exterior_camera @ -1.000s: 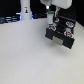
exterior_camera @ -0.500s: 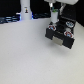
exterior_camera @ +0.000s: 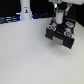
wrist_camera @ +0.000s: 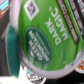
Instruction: Open the kcup holder, insert the kcup into the holder, and close the kcup holder
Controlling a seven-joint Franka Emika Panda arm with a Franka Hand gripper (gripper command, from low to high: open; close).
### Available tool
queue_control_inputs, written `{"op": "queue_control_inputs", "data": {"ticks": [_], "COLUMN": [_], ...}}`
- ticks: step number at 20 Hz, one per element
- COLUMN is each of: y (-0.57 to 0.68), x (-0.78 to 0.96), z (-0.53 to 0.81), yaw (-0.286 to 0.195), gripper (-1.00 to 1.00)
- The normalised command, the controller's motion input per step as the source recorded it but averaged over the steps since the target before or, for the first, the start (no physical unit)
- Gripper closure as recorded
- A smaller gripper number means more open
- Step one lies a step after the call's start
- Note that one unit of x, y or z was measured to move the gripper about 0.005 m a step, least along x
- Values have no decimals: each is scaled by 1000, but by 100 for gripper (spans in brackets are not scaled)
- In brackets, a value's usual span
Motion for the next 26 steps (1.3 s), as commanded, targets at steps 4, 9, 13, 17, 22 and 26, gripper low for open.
{"op": "queue_control_inputs", "data": {"ticks": [4, 9, 13, 17, 22, 26], "y": [479, 263, 36, -9, 99, 234], "x": [175, 121, 33, 41, 36, 11], "z": [-6, -92, -173, -175, 76, 466], "yaw": [78, 67, 19, 2, -1, -6], "gripper": [100, 100, 100, 100, 100, 100]}}
